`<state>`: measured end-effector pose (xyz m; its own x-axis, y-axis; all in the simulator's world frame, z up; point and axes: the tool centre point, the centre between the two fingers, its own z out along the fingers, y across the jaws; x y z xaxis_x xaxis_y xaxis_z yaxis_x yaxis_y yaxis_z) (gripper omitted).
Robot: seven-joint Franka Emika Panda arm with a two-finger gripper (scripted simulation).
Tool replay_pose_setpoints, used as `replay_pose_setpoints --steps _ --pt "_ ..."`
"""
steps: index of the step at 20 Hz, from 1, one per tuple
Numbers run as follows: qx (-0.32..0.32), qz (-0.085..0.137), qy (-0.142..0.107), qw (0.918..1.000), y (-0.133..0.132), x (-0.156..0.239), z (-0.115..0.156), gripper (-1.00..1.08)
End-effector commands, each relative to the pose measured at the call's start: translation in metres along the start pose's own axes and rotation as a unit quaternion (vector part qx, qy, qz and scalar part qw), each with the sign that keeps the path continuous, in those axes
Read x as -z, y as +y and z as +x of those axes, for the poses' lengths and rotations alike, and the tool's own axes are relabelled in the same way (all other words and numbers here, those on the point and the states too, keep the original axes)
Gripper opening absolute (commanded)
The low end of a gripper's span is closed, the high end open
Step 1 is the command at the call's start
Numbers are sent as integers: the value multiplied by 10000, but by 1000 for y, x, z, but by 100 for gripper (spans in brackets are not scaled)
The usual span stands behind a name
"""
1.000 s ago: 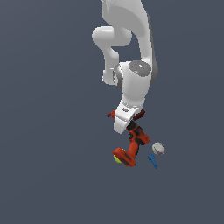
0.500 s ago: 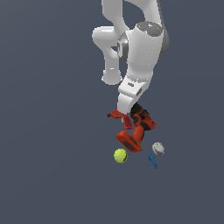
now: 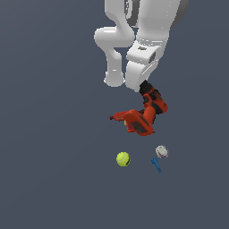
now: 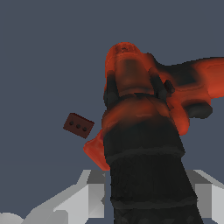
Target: Pick up a designated object from a clutter of objects.
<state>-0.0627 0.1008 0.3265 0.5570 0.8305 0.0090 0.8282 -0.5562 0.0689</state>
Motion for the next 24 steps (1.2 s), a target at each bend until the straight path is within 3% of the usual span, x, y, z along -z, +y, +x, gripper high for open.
replay_pose_setpoints --steps 1,11,24 --pt "-2 -28 27 10000 -5 26 0 -100" --pt "-10 -31 23 10000 -17 84 -3 -100" --pt "-10 -3 -5 10000 -18 98 -3 -100"
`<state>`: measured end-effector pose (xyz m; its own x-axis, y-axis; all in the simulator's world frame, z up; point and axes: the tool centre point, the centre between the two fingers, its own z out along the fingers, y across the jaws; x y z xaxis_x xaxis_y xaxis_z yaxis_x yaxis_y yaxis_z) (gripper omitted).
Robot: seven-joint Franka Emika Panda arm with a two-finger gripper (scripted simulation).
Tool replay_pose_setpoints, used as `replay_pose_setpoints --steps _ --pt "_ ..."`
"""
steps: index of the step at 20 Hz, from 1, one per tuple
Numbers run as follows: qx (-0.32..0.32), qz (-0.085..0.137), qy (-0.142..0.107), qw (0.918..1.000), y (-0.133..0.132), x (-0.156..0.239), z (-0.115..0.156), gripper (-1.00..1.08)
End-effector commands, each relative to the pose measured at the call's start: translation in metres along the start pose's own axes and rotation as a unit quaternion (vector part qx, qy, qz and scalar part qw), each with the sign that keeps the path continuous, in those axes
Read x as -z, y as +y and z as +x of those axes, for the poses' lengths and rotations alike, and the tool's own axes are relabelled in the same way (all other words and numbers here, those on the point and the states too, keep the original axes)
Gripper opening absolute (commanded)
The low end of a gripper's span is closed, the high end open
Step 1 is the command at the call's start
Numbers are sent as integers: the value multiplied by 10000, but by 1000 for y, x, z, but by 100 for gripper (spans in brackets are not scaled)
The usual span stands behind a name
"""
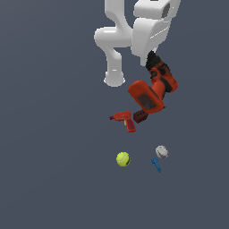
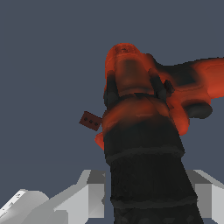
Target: Pick up a designated object from a clutter of objects.
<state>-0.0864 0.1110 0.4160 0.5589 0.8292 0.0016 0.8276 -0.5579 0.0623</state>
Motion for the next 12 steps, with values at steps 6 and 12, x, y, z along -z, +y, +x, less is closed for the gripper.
replay_pose_setpoints --steps 6,12 --pt "-2 -36 33 10000 3 31 1 -100" --pt "-2 -36 33 10000 5 39 2 -100"
